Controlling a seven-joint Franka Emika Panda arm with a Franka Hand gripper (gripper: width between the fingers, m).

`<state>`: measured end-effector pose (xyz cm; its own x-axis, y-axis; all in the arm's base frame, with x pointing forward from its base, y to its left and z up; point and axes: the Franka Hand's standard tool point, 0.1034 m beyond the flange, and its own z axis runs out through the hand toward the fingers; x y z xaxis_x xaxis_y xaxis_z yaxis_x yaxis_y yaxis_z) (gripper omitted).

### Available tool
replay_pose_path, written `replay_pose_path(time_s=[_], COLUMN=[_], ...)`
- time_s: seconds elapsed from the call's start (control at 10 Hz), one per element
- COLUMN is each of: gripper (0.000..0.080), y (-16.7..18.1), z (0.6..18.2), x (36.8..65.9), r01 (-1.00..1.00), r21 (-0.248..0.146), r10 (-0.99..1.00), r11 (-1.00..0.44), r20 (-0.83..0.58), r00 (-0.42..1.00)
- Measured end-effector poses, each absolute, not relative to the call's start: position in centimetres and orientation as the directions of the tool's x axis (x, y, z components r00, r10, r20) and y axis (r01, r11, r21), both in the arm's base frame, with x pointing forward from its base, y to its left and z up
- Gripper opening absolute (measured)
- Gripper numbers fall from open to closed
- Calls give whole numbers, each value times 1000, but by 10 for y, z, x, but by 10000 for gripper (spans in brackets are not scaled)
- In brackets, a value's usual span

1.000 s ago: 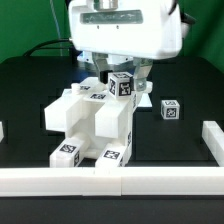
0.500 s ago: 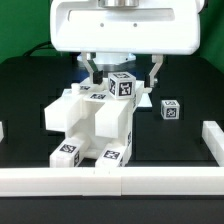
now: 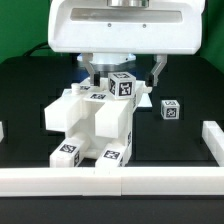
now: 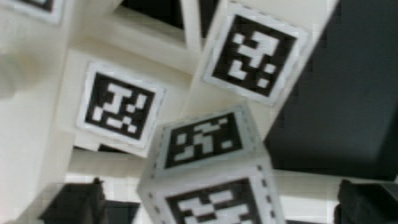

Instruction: Assemble chair

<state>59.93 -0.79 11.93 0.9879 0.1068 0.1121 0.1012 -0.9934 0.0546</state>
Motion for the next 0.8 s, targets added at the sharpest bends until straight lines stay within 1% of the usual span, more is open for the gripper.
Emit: replay_pose_path(time_s=[0.1,0.2,0.3,0.4,0.5,0.6,0.8], gripper=[648,648,523,523,388,286,286], y=[-9,-9,-9,-9,-9,-9,-9], z=[119,118,118,118,118,118,118], x=[598,598,598,598,598,598,598], r01=[164,186,183,183,183,182,153], r21=[62,64,64,64,64,64,60], r10=[170,192,189,189,189,188,159], r11=[-985,-981,-981,-981,-981,-981,-986], r20=[107,105,105,105,105,105,107], r00=[980,976,976,976,976,977,982])
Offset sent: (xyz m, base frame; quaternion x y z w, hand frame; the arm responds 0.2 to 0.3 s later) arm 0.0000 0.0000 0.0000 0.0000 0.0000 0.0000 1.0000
